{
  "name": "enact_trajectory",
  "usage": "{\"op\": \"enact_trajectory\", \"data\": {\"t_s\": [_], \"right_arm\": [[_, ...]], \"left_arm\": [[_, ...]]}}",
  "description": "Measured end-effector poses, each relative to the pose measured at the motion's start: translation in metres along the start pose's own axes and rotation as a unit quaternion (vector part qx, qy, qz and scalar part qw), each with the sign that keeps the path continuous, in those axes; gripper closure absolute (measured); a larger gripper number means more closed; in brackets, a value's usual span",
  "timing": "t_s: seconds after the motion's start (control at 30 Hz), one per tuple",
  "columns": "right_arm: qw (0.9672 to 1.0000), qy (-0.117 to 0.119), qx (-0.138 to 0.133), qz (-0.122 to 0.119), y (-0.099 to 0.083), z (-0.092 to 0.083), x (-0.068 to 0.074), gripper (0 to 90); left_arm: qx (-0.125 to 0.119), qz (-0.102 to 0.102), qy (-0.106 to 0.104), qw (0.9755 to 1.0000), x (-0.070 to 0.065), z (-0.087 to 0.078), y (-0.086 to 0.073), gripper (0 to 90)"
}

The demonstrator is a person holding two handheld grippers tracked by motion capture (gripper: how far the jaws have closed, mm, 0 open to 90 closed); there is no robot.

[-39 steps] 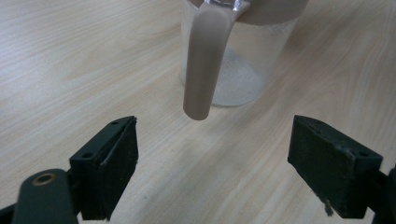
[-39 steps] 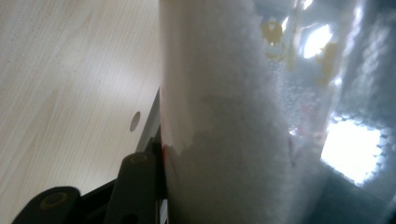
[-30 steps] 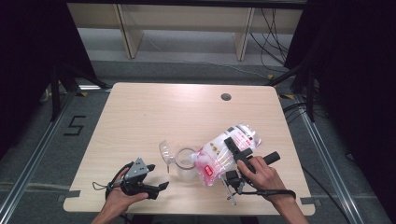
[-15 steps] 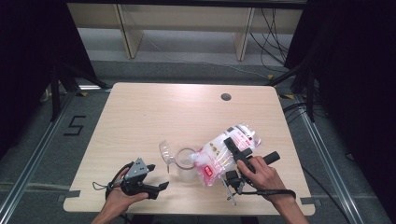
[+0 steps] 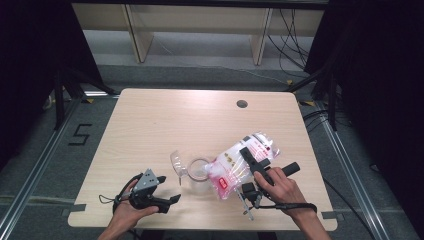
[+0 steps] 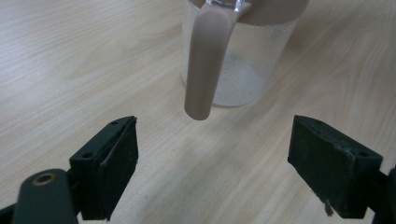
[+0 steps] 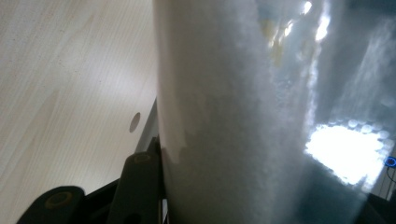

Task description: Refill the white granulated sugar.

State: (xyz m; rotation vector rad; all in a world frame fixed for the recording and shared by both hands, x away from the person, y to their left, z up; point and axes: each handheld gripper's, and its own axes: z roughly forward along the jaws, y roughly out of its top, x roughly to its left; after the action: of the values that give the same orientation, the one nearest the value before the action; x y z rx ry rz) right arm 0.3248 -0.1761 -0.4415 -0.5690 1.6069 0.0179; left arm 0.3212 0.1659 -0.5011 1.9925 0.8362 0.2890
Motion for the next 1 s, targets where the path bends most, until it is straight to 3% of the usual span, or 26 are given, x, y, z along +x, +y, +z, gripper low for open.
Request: {"op": "enact_trajectory", "data": {"t_s": [0.2, 0.23, 0.37, 0.53, 0.57, 0.6, 0.77, 0.8, 0.9, 0.97, 1.0], "right_arm": [[1.0000, -0.003, 0.000, 0.000, -0.0007, -0.0006, -0.0003, 59.5], [1.0000, -0.003, 0.000, -0.001, -0.0008, -0.0006, -0.0004, 59.5], [1.0000, -0.004, -0.003, 0.005, -0.0011, -0.0003, 0.0000, 59.7], [1.0000, -0.004, -0.002, 0.003, -0.0014, -0.0009, -0.0006, 59.9], [0.9998, -0.008, -0.009, -0.015, -0.0012, -0.0001, -0.0040, 59.9], [1.0000, -0.003, -0.006, -0.005, -0.0016, -0.0002, -0.0025, 60.0], [1.0000, -0.004, -0.004, -0.002, -0.0025, -0.0009, -0.0030, 60.2], [0.9999, -0.008, -0.007, -0.014, -0.0021, -0.0009, -0.0051, 60.2], [0.9999, -0.005, -0.005, -0.010, -0.0025, -0.0010, -0.0044, 60.3], [0.9997, -0.010, -0.008, -0.021, -0.0020, -0.0014, -0.0069, 60.4], [0.9999, -0.007, -0.006, -0.014, -0.0023, -0.0012, -0.0053, 60.4]], "left_arm": [[-0.002, -0.001, -0.002, 1.0000, -0.0007, 0.0005, -0.0002, 15.8], [0.000, 0.006, -0.001, 1.0000, 0.0001, 0.0002, -0.0007, 15.8], [-0.005, 0.000, -0.004, 1.0000, -0.0009, 0.0013, -0.0006, 15.8], [-0.006, 0.002, -0.004, 1.0000, -0.0012, 0.0012, -0.0005, 15.9], [-0.004, 0.001, -0.004, 1.0000, -0.0012, 0.0012, -0.0007, 15.9], [-0.002, 0.003, -0.004, 1.0000, -0.0013, 0.0009, -0.0006, 15.9], [-0.004, 0.001, -0.004, 1.0000, -0.0012, 0.0013, -0.0007, 15.9], [-0.002, 0.003, -0.004, 1.0000, -0.0013, 0.0010, -0.0006, 15.9], [-0.005, 0.001, -0.004, 1.0000, -0.0011, 0.0013, -0.0004, 15.9], [-0.003, 0.003, -0.004, 1.0000, -0.0011, 0.0012, -0.0008, 15.9], [-0.003, 0.004, -0.004, 1.0000, -0.0013, 0.0009, -0.0007, 15.9]]}}
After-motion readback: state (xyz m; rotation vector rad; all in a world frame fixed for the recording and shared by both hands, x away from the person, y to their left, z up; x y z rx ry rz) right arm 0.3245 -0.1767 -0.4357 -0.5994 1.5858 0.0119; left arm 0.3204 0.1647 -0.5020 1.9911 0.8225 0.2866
